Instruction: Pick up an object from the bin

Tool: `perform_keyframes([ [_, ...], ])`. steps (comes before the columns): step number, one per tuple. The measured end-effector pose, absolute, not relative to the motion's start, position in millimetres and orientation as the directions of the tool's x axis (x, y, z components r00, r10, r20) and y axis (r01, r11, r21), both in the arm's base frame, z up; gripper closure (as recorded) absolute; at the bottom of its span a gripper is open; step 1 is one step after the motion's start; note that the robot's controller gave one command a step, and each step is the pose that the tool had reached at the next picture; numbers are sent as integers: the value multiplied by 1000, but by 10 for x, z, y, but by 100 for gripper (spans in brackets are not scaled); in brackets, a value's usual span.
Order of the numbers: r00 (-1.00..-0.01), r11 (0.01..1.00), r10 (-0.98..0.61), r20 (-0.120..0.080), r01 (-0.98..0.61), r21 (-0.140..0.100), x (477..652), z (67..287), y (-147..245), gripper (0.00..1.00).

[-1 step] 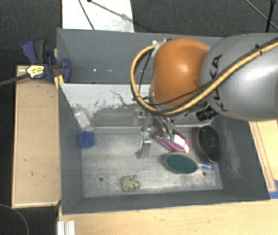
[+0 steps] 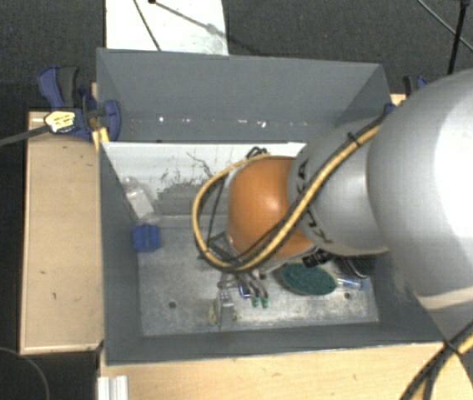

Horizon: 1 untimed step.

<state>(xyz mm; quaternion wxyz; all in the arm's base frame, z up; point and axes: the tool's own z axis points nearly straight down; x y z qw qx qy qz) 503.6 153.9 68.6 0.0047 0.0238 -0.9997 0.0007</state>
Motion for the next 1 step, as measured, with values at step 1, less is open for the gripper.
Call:
perform_keyframes([
  [1,-999,999,-44,-11,-44,5,5100,749,1552,100],
])
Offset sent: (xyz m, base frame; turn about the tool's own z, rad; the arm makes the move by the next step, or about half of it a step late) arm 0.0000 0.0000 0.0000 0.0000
